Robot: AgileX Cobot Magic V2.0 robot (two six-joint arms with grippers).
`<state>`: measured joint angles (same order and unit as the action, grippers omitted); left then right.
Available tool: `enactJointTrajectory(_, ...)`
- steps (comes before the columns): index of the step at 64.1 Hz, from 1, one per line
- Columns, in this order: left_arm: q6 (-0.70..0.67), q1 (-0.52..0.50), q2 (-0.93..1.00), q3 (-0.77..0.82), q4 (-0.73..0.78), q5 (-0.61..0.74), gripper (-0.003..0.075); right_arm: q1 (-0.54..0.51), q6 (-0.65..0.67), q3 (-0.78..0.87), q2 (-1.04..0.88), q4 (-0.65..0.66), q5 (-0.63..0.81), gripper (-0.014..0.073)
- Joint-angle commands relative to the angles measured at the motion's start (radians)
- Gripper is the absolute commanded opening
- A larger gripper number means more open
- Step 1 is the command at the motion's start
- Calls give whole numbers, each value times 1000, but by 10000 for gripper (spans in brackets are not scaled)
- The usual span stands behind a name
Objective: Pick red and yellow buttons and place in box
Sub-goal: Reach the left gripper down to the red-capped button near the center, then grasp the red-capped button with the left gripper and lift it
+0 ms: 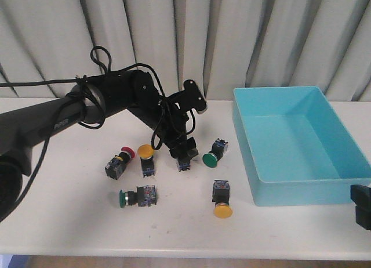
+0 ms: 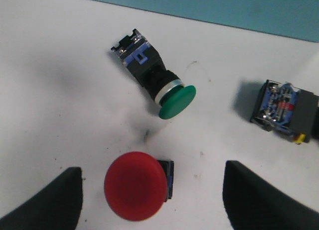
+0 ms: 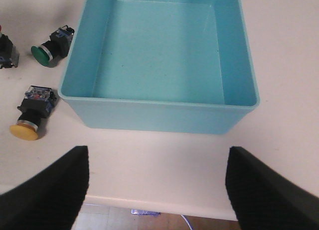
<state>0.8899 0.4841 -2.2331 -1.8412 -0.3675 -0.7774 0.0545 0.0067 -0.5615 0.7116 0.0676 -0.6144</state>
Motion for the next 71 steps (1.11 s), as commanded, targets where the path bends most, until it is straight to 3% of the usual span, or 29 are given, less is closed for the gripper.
enactJointTrajectory(1,10,4,13,-77,-20,18,551,-6,-7,-29,6,3,60,559)
enactJointTrajectory(31,10,2,-87,-129,24,13,511,-6,-7,-29,6,3,54,548)
enactJointTrajectory(60,-1,1,-49,-129,29,-18,259,-6,-7,-29,6,3,49,489)
enactJointTrajectory(71,-54,1,23,-129,40,-67,206,-6,-7,-29,6,3,46,482)
